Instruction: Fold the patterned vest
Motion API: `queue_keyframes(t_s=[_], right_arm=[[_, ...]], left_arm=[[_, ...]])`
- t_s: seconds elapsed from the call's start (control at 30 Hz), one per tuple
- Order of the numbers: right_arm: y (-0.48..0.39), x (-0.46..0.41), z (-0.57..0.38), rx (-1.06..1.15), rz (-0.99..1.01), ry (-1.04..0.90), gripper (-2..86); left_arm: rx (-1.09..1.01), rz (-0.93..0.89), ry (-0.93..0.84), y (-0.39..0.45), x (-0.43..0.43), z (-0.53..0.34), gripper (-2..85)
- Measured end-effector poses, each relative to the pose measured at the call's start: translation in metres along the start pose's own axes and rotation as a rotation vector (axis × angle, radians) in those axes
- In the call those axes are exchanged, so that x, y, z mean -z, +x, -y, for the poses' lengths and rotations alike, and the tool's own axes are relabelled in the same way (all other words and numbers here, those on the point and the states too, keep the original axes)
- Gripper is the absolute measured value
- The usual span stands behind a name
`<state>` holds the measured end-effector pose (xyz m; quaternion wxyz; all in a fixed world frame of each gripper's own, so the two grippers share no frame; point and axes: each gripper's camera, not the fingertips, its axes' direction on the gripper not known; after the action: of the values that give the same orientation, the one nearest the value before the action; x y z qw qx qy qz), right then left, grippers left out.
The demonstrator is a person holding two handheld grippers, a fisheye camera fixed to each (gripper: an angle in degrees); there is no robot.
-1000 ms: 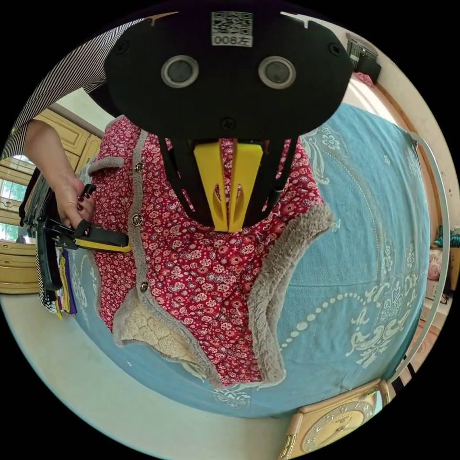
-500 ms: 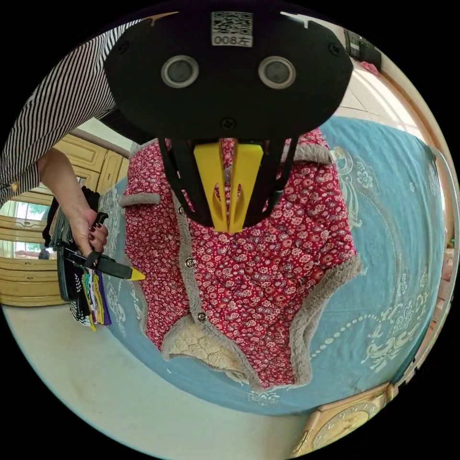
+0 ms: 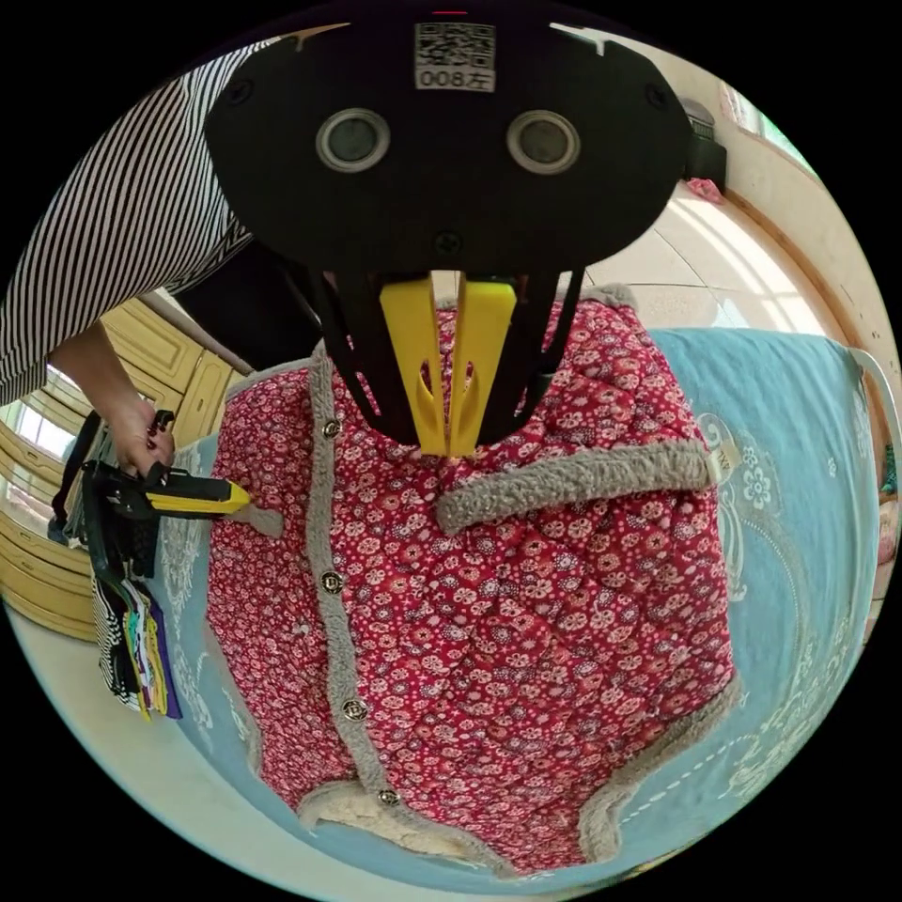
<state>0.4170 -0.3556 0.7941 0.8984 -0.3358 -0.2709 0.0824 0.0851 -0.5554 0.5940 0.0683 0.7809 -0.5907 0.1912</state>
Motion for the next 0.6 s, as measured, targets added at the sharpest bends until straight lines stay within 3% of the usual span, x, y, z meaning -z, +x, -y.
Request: queue_keyframes(t_s=[0.2, 0.6], right_arm=[[0.027, 0.061, -0.001, -0.020, 0.041, 0.197, 0.3], [0.115, 0.104, 0.057, -0.044, 0.112, 0.410, 5.0]], left_arm=[[-0.034, -0.093, 0.244, -0.044, 0.039, 0.024, 2.4], [-0.109, -0.086, 0.300, -0.153, 0.063, 0.097, 7.7]])
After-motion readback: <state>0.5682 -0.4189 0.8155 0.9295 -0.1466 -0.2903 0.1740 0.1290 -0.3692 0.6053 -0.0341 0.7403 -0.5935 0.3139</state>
